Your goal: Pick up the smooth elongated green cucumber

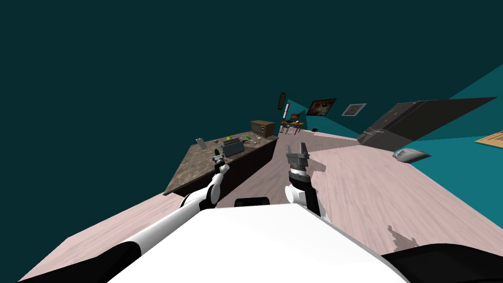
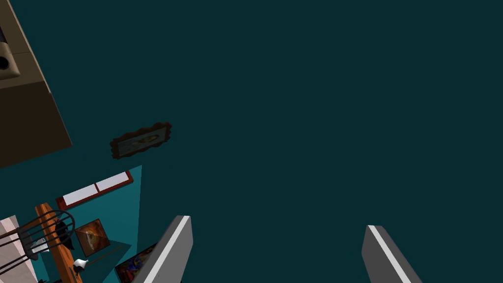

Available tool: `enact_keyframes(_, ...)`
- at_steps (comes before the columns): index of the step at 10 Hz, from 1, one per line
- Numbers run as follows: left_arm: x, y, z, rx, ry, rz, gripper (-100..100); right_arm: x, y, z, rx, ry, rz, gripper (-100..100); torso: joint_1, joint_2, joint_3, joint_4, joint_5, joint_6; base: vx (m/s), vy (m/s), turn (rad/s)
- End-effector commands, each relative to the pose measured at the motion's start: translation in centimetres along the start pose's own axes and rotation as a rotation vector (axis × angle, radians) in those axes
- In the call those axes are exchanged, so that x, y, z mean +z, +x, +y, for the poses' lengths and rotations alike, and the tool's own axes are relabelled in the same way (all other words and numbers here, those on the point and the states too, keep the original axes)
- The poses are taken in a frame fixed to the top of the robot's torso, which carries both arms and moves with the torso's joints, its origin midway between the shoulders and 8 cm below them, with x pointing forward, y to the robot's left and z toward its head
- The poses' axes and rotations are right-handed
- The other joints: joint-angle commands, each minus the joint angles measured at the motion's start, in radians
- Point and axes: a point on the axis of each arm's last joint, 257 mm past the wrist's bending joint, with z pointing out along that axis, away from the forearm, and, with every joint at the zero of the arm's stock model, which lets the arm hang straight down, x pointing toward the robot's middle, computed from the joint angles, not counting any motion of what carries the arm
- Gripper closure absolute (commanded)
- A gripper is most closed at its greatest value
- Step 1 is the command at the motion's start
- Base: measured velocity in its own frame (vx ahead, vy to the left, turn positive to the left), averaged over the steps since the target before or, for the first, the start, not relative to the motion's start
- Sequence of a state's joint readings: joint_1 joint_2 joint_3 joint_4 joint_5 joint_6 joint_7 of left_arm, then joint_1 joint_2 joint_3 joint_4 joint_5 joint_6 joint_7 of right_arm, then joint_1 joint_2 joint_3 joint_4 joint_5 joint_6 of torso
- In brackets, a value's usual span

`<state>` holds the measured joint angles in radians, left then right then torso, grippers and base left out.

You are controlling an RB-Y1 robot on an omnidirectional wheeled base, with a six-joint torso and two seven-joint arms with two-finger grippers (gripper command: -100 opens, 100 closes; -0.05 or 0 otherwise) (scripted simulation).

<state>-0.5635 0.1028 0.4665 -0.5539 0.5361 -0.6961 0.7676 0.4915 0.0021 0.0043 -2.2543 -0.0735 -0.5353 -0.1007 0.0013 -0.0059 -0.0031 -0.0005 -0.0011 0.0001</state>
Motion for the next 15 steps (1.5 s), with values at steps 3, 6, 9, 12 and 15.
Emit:
enact_keyframes(3, -1.4, -1.6, -1.7, 0.013, 0.003, -0.005, 100, 0.0, 0.0, 0.0, 0.000, 0.000, 0.000, 0, -0.002, -0.008, -0.006, -0.005, 0.003, 0.002, 0.090, -0.018, 0.004)
enact_keyframes(6, -3.0, -2.8, -3.5, 0.021, 0.008, -0.005, 100, 0.0, 0.0, 0.0, 0.000, 0.000, 0.000, 0, 0.001, -0.012, -0.009, -0.008, 0.005, 0.002, 0.081, -0.008, -0.004)
enact_keyframes(9, -4.6, -4.3, -4.3, 0.026, -0.004, -0.022, 100, 0.0, 0.0, 0.0, 0.000, 0.000, 0.000, 0, 0.006, -0.015, -0.014, -0.013, 0.009, 0.001, 0.075, -0.011, 0.006)
enact_keyframes(12, -6.0, -4.3, -5.7, 0.022, -0.003, -0.009, 100, 0.0, 0.0, 0.0, 0.000, 0.000, 0.000, 0, 0.009, -0.014, -0.014, -0.016, 0.011, -0.001, 0.054, -0.011, 0.005)
enact_keyframes(15, -7.9, -5.2, -7.0, 0.024, -0.009, -0.019, 100, 0.0, 0.0, 0.0, 0.000, 0.000, 0.000, 0, 0.011, -0.016, -0.017, -0.019, 0.014, -0.002, 0.079, -0.005, 0.006)
